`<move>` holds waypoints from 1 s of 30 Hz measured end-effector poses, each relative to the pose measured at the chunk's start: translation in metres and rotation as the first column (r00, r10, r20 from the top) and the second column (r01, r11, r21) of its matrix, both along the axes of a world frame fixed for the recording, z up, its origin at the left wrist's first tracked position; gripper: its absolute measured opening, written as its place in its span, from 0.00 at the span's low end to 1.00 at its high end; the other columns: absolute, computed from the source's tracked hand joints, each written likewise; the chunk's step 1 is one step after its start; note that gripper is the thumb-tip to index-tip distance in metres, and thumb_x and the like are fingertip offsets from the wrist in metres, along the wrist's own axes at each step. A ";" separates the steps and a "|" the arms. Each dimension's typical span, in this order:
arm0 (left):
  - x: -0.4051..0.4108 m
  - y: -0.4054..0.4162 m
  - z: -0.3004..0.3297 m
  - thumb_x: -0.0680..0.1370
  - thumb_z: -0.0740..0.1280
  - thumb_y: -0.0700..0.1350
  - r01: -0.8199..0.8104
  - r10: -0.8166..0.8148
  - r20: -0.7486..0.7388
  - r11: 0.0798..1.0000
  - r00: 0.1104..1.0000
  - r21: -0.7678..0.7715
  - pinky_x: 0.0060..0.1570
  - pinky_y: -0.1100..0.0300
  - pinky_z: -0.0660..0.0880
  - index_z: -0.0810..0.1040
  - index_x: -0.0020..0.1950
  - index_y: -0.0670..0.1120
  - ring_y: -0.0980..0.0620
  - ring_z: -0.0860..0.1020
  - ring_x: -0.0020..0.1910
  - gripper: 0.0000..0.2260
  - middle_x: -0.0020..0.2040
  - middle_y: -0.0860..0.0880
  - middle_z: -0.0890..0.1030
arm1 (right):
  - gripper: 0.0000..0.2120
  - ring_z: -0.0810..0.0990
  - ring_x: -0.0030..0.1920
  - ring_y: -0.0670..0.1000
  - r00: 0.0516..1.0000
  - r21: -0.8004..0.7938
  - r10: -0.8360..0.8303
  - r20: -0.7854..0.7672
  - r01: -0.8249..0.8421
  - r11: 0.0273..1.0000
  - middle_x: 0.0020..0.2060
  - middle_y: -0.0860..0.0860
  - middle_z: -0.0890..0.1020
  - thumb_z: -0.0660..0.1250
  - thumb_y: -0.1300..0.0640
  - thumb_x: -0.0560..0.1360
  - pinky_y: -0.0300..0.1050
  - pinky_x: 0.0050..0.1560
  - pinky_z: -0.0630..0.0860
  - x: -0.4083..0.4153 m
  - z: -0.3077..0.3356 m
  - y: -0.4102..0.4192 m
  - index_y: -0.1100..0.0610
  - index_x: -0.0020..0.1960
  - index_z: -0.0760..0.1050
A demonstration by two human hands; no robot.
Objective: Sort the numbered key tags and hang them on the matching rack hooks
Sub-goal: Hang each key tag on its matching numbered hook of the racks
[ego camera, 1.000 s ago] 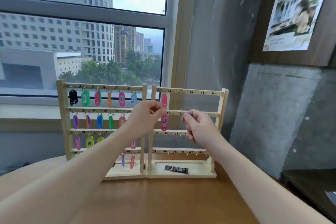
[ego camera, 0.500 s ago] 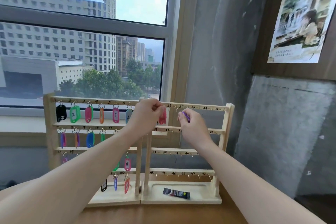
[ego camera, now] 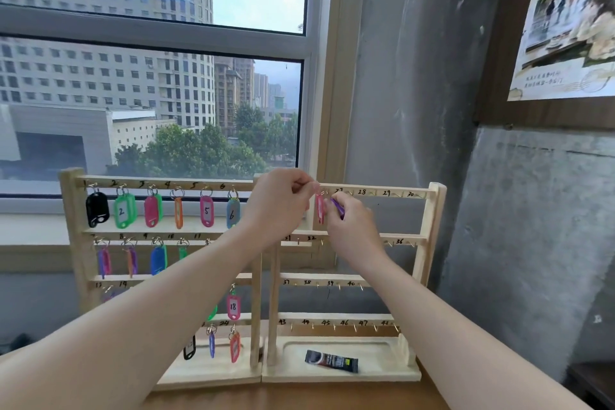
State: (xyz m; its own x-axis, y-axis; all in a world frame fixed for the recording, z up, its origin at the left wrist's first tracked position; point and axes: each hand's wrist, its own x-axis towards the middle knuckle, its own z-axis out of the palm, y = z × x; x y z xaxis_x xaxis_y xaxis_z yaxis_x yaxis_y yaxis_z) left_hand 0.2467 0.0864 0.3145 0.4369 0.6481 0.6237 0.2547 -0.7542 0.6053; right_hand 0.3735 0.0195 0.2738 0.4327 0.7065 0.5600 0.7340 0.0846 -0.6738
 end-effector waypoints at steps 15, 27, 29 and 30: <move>0.010 -0.008 0.019 0.82 0.65 0.48 -0.051 0.051 -0.166 0.999 0.985 0.005 0.37 0.50 0.83 0.83 0.41 0.51 0.49 0.79 0.23 0.12 0.25 0.50 0.81 | 0.16 0.72 0.32 0.48 0.998 -0.033 0.032 -0.050 -0.034 0.999 0.33 0.50 0.79 0.57 0.50 0.86 0.48 0.33 0.69 0.009 -0.010 0.000 0.54 0.44 0.77; 0.010 -0.015 -0.001 0.82 0.64 0.48 -0.184 0.197 -0.265 0.980 0.944 0.072 0.39 0.50 0.82 0.84 0.40 0.46 0.48 0.82 0.30 0.14 0.29 0.50 0.82 | 0.25 0.73 0.28 0.50 0.995 -0.097 -0.003 -0.098 -0.007 0.995 0.25 0.50 0.75 0.60 0.44 0.83 0.46 0.32 0.71 0.012 -0.020 -0.031 0.58 0.34 0.77; 0.006 -0.023 -0.011 0.81 0.64 0.48 -0.182 0.194 -0.302 0.981 0.933 0.069 0.39 0.52 0.82 0.83 0.38 0.48 0.50 0.82 0.31 0.15 0.29 0.50 0.82 | 0.25 0.74 0.30 0.50 0.993 -0.117 -0.030 -0.113 0.016 0.993 0.28 0.56 0.78 0.60 0.45 0.83 0.50 0.36 0.74 0.014 -0.031 -0.046 0.62 0.37 0.79; 0.004 -0.029 -0.018 0.82 0.64 0.48 -0.179 0.192 -0.327 0.981 0.925 0.071 0.38 0.54 0.81 0.83 0.37 0.48 0.50 0.81 0.31 0.16 0.30 0.51 0.82 | 0.25 0.75 0.30 0.50 0.991 -0.122 -0.050 -0.121 0.035 0.992 0.29 0.57 0.79 0.60 0.45 0.84 0.50 0.37 0.74 0.015 -0.038 -0.056 0.63 0.38 0.80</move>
